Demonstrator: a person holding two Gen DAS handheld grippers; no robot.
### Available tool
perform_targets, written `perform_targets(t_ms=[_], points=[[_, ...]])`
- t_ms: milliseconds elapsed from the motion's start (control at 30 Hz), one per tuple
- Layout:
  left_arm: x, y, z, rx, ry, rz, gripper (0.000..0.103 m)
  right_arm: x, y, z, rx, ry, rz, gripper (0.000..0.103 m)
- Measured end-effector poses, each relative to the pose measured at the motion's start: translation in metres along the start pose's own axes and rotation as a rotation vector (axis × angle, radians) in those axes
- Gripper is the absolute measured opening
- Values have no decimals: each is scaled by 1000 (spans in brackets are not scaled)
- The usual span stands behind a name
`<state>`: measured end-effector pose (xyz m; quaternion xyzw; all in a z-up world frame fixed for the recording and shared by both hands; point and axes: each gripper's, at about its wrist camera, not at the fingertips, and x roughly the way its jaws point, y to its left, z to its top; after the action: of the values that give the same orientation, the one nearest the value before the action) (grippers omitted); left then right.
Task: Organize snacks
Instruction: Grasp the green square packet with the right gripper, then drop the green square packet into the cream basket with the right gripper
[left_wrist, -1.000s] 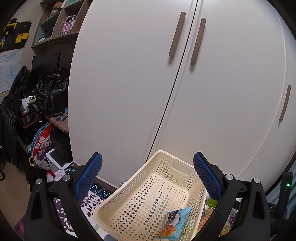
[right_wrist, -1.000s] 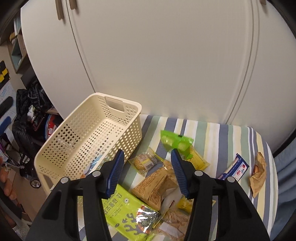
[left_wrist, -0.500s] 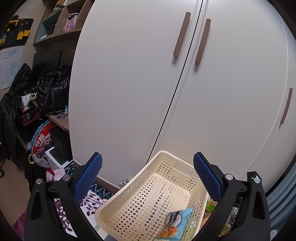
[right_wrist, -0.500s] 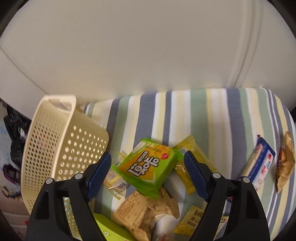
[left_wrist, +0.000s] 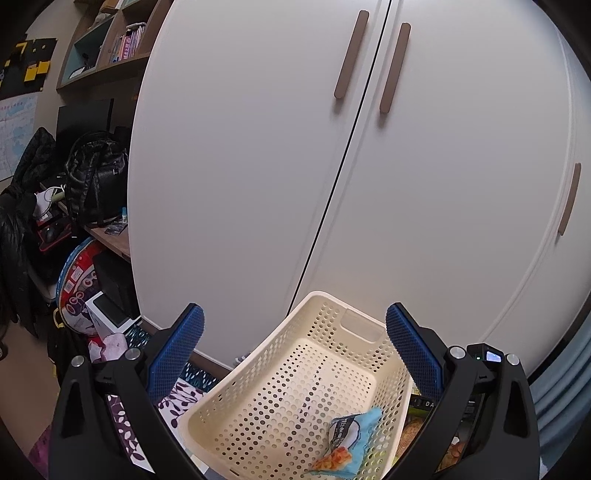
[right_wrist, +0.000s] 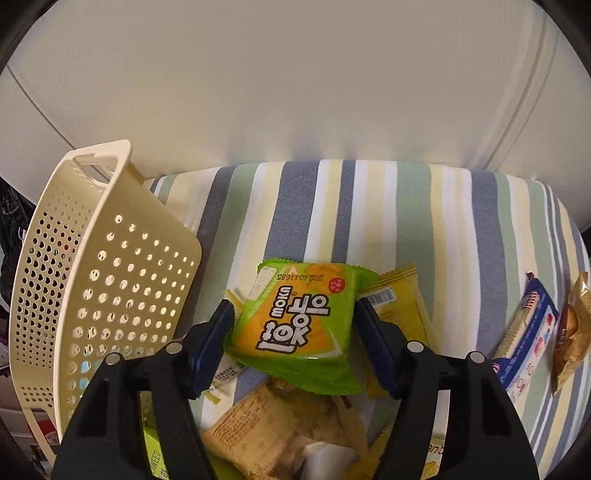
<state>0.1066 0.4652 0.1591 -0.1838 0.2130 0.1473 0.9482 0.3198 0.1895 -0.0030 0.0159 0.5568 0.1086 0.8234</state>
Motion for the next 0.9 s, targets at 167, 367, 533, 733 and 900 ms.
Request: perform_targets(t_ms=[167,367,533,733,900], points=[[2,-1,-1,8,9,-14,100,-36,4,-6,-3,-75,-8,66],[13,-1,-5,21,50,-18,100,-105,45,0,-69,-220,100,66],[11,6,-3,-4,42,-8,100,-116,96,7,-169,-231,185,65],[10,10,-2,-15,35,-11,100,-94,142,-1,-224,-194,224,65],[12,10,-3,-23,37,-10,100,-82,149,1,-214,-155,393,70]])
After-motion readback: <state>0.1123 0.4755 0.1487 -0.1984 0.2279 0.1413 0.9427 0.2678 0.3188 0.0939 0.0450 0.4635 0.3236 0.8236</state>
